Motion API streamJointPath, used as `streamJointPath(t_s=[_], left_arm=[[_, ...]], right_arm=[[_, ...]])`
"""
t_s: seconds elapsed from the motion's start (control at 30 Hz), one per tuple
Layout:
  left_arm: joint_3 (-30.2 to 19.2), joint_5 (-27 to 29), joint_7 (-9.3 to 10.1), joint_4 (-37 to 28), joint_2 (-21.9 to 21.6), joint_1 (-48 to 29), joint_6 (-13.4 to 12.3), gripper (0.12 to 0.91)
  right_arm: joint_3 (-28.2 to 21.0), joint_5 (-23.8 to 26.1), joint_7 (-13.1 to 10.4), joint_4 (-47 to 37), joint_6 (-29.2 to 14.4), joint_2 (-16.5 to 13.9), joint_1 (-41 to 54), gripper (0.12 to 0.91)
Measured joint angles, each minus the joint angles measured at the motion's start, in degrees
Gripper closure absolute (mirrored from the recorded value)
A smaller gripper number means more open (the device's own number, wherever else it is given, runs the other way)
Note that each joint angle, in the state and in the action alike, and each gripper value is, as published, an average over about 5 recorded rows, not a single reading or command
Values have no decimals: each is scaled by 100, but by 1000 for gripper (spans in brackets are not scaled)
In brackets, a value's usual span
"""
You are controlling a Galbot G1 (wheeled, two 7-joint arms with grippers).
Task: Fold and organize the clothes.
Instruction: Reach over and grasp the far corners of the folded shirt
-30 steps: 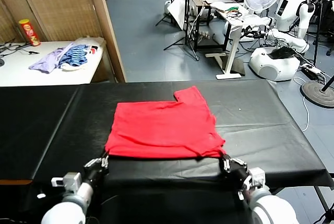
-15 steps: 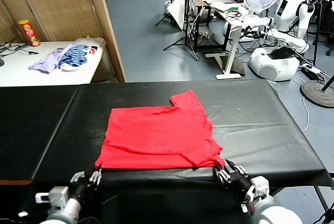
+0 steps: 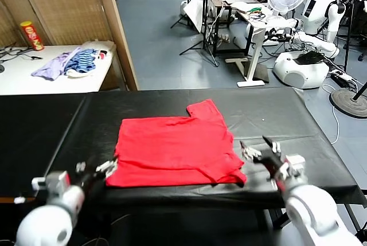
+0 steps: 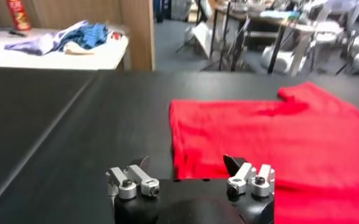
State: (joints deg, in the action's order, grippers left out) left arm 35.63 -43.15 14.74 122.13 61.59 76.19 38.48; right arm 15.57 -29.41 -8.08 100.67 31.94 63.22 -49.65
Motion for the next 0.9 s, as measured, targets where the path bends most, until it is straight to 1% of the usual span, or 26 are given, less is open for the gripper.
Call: streamJointPath(t_s=[0.1,0.23,0.37,0.47,0.6,0.77,0.83,0.87,0.9], left_arm=[[-375,-177,70,-666,-72,-801,51,232],[-905,-241,61,-1537,-81,-1724,70,232],[-1347,-253,47,-2370,8,-2513,123,232],[-1563,-257,22,-2966,112,-2979,175,232],[-1691,-264,-52,-3649,221,-3416,206,232],[-1729,-239,-179,-4191,285,-3662,255,232],[-1725,-224,-239,-4307,296,-3688,264,232],[-1721,-217,-267,-4350,298,-3695,256,239],[-1716,-209,-297,-4392,300,-3701,243,246]], right_arm=[[-388,-65,52,-806,-19,169,722,227],[-801,-189,169,-1808,24,438,1484,227],[-1010,-303,209,-2619,191,743,1982,227],[-1086,-285,209,-3116,284,977,2240,227],[-1132,-243,254,-3601,303,1216,2442,227],[-1141,-133,353,-3995,229,1390,2571,239],[-1133,-72,385,-4122,183,1438,2607,271],[-1129,-46,401,-4180,160,1457,2623,298],[-1121,-23,419,-4234,138,1475,2636,340]])
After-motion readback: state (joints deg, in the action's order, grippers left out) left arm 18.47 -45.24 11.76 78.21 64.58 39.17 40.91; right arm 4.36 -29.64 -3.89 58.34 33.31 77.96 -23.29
